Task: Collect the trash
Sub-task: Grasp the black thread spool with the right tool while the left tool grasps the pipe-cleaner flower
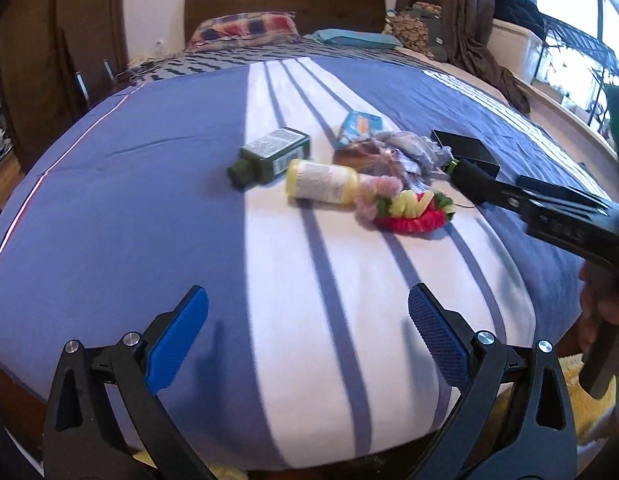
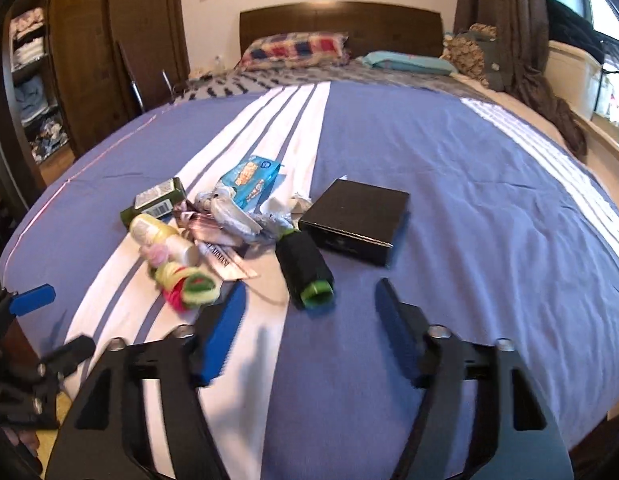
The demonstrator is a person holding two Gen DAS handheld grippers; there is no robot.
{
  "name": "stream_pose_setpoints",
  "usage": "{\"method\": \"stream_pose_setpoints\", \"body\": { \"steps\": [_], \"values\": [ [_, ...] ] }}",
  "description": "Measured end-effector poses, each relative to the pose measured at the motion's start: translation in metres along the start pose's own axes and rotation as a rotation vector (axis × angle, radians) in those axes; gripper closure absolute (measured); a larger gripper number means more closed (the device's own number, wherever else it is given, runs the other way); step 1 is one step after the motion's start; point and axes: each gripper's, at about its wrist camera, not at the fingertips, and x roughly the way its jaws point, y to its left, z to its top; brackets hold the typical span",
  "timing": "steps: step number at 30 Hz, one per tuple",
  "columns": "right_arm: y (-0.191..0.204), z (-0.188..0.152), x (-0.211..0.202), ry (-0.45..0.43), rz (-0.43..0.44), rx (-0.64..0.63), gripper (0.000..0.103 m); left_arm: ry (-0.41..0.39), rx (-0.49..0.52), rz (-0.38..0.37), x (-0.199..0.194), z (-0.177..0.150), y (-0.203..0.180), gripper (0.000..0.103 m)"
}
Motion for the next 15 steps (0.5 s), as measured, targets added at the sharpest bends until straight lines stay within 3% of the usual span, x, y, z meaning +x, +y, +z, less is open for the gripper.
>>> {"method": "stream_pose_setpoints", "body": {
  "steps": [3,8,10,12,15],
  "values": [
    [0.0,0.007,0.015,0.014,-0.003,-0.006,0.054,0.01,0.014,-0.022,0.01,0.006,-0.007,0.008],
    [-0.001,0.009,0.035,0.044,-0.001,-0.019,0.056,0.027,0.022,-0.061,0.027,0.017,-0.02,0.008],
    [-0.002,0.009,0.034,0.029,0.007,-0.017,0.061,0.033,0.025,-0.077,0.034,0.022,-0.026,0.008],
    [-0.004,0.01,0.031,0.018,0.018,-0.009,0.074,0.037,0.024,-0.093,0.038,0.025,-0.03,0.008],
    [-0.008,0.01,0.026,0.003,0.021,-0.002,0.076,0.04,0.023,-0.123,0.046,0.032,-0.037,0.008]
  ]
}}
